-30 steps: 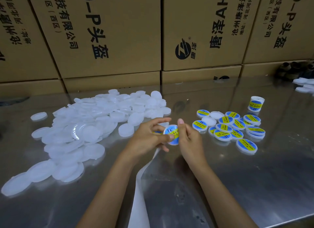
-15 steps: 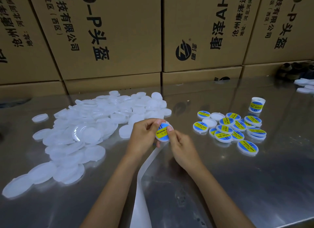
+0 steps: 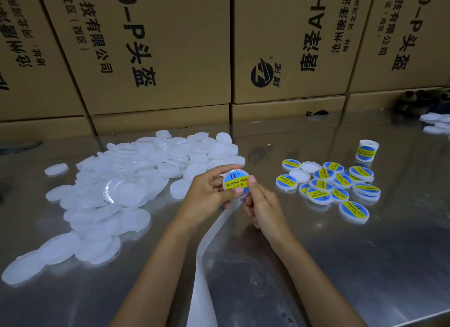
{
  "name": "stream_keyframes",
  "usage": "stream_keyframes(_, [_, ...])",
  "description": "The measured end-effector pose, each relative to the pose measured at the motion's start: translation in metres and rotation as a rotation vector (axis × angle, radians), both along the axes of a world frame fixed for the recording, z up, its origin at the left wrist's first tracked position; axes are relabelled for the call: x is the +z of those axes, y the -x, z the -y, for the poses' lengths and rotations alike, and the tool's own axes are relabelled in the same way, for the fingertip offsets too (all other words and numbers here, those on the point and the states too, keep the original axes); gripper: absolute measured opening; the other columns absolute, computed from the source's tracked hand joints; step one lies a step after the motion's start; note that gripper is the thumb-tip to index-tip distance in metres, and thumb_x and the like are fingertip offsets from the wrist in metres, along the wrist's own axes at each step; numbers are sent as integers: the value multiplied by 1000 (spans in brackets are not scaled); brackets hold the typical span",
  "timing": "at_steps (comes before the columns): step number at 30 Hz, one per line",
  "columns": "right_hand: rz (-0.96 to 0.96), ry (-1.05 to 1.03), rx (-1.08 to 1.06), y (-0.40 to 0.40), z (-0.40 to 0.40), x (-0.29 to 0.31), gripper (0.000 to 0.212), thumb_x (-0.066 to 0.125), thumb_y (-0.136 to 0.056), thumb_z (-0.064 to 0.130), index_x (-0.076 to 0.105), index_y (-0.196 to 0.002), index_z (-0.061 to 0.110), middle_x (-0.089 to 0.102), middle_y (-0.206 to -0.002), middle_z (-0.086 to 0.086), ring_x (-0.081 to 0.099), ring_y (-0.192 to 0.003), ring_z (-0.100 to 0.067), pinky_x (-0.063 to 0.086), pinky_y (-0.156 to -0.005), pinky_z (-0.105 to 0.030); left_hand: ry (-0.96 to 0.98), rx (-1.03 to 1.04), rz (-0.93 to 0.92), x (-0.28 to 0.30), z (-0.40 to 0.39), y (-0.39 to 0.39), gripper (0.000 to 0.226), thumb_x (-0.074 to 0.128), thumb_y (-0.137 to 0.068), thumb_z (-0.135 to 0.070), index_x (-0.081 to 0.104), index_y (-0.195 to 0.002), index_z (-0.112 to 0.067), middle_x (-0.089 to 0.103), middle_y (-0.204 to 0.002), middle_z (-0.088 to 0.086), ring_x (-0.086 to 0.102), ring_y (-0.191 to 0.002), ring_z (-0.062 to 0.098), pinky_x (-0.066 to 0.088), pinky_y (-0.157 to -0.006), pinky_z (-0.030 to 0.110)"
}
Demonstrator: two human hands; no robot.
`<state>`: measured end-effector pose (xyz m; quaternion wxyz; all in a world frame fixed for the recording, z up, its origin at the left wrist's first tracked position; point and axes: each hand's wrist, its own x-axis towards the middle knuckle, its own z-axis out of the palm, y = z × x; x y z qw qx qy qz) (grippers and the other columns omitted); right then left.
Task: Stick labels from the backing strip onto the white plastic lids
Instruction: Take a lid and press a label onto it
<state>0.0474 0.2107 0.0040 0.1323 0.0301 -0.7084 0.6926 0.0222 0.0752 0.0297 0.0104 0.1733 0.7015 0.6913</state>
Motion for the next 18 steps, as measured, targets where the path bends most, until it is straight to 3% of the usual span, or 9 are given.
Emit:
stream_keyframes(4, [-37,-82,47,-2,0,1,49,48,-104,34,59,-56,38,35,-50,14,29,-48,-5,26,-46,-16,5,48,-41,-2,0,1,25,65,-97,-15,74,-114,-31,75,-89,-1,47,-47,18,49,-55,28])
stream_keyframes(7, [-63,-103,73,-3,2,0,35,50,-103,32,64,-72,22,36,-52,11,28,-48,-5,26,-49,-17,2,129,-59,-2,-3,1,21,56,-103,-23,76,-107,-28,74,-86,2,45,-44,21,48,-57,34])
stream_keyframes(12, [21,-94,15,1,-1,0,40,54,-101,35,51,-65,17,32,-51,13,26,-47,-4,24,-47,-17,20,179,-72,-2,-8,0,23,50,-106,-27,73,-109,-29,73,-84,-7,50,-48,17,51,-55,28])
stream_keyframes(14, [102,-10,-56,3,-7,2,42,54,-100,38,47,-64,19,33,-50,11,27,-45,-4,23,-44,-16,6,218,-47,-1,-10,2,26,46,-107,-21,68,-117,-32,74,-87,-13,62,-59,12,52,-53,24])
stream_keyframes(18, [260,393,-185,10,-25,4,37,47,-103,37,48,-71,17,41,-50,4,29,-36,-8,22,-38,-18,-52,357,35,-2,-3,9,41,37,-97,3,67,-113,-19,77,-91,-1,67,-71,13,49,-53,22])
